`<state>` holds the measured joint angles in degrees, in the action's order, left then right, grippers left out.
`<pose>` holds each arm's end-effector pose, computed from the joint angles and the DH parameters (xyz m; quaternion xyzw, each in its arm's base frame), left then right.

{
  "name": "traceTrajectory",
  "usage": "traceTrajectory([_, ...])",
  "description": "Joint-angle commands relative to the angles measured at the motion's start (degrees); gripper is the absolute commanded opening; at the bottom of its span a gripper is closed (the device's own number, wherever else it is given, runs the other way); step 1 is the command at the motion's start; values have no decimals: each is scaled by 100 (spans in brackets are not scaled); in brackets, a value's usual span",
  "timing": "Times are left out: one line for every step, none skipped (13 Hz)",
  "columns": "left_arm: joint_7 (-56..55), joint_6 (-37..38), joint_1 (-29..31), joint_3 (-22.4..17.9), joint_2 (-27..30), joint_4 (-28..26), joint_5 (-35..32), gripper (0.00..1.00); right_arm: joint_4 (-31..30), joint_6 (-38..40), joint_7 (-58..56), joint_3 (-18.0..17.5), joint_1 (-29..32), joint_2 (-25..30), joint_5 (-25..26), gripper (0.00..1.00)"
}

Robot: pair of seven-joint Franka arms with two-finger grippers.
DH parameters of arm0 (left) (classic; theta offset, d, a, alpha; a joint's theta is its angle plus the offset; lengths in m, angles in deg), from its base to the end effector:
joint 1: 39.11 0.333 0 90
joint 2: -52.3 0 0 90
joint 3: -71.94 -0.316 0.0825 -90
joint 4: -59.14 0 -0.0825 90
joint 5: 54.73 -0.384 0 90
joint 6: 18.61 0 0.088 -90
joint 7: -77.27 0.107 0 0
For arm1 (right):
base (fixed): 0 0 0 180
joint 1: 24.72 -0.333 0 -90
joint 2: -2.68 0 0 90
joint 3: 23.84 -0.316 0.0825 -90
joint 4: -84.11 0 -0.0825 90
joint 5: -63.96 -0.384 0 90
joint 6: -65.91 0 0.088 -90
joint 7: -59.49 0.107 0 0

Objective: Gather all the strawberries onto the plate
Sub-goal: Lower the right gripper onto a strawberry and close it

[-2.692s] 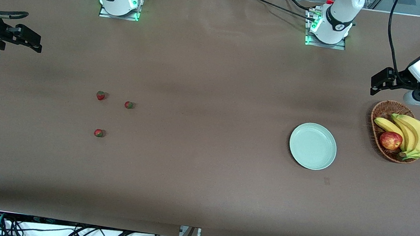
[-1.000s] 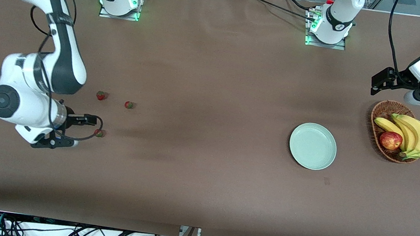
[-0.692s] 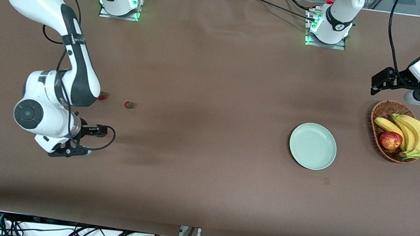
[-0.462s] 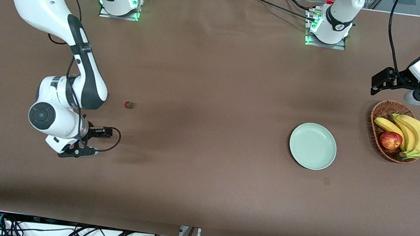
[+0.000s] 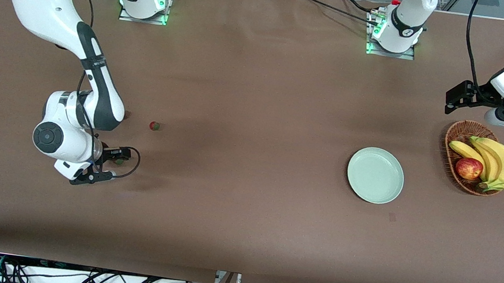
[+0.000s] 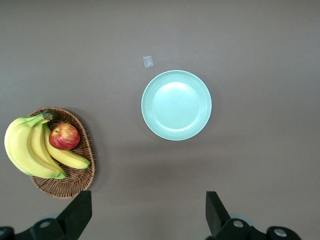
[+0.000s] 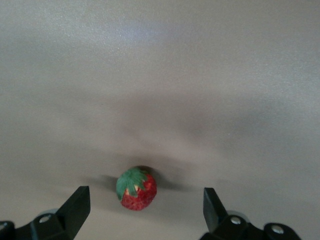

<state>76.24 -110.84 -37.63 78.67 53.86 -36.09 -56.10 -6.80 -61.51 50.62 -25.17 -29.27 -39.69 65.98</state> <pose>0.5455 -0.0485 0.5996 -0.9991 0.0374 0.0119 0.0142 0.6834 0.0673 0.1924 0.9893 0.1369 -0.0511 0.0041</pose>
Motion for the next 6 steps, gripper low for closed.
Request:
traceTrajectory([121, 126, 28, 13, -69, 181, 58, 100, -217, -107, -141, -34, 16, 160, -105, 100])
traceTrajectory([121, 126, 28, 13, -69, 172, 58, 100, -217, -133, -141, -34, 16, 160, -97, 99])
traceTrajectory([121, 126, 28, 4, -69, 181, 58, 100, -217, -168, -141, -34, 16, 125, -97, 98])
traceTrajectory([121, 126, 28, 13, -77, 181, 58, 100, -217, -204, -141, -34, 16, 107, -97, 89])
traceTrajectory([121, 126, 28, 13, -69, 181, 58, 100, -217, -213, -141, -34, 16, 81, -97, 83])
traceTrajectory([121, 126, 28, 4, -77, 181, 58, 100, -217, -213, -141, -34, 16, 72, -97, 73])
